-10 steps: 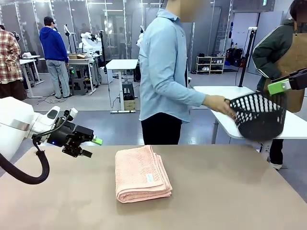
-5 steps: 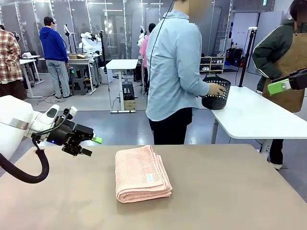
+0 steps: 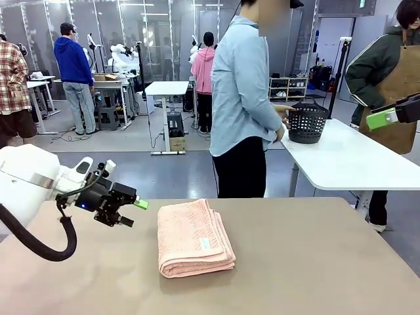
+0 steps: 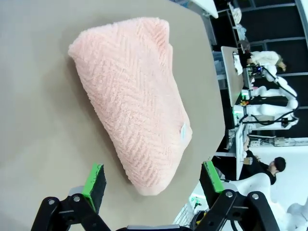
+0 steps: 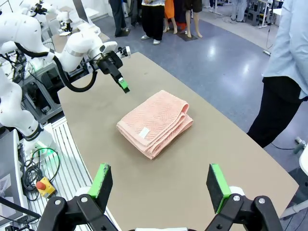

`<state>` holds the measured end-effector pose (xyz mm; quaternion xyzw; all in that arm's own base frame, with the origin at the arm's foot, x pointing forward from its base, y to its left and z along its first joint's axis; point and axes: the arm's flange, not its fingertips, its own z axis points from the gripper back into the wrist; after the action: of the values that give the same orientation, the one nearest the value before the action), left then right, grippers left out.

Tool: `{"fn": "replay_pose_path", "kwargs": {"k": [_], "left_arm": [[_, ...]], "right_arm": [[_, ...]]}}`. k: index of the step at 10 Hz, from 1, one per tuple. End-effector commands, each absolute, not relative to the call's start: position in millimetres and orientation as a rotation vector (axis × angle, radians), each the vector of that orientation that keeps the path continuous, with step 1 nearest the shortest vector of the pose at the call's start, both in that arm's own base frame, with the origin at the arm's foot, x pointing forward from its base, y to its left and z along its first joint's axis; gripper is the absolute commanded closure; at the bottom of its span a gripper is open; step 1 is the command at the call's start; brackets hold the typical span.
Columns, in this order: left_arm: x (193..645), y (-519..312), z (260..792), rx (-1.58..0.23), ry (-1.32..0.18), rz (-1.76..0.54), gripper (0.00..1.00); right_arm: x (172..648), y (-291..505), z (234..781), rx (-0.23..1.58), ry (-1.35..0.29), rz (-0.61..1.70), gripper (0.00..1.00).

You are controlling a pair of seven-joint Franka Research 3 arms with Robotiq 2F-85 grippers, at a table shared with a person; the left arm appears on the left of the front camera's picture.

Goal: Fold the towel.
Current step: Pick up the 100 cm Hotel Towel and place it on the left side of the table.

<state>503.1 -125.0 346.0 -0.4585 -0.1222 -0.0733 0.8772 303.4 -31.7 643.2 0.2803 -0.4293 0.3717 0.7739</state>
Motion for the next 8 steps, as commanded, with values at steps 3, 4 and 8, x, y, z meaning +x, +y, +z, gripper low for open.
{"fn": "replay_pose_path", "kwargs": {"k": [3,4,8], "left_arm": [[527.9,-145.8,310.7,-1.04,-0.223,-0.111,0.0],[532.4,-149.2,302.3,-1.047,-0.23,-0.072,0.0],[544.8,-165.5,279.9,-1.082,-0.214,-0.009,0.0]], "right_arm": [[304.2,-32.1,643.2,0.607,-0.929,0.805,0.01],[304.2,-32.1,643.2,0.607,-0.929,0.805,0.01],[304.2,-32.1,643.2,0.607,-0.929,0.805,0.01]]}}
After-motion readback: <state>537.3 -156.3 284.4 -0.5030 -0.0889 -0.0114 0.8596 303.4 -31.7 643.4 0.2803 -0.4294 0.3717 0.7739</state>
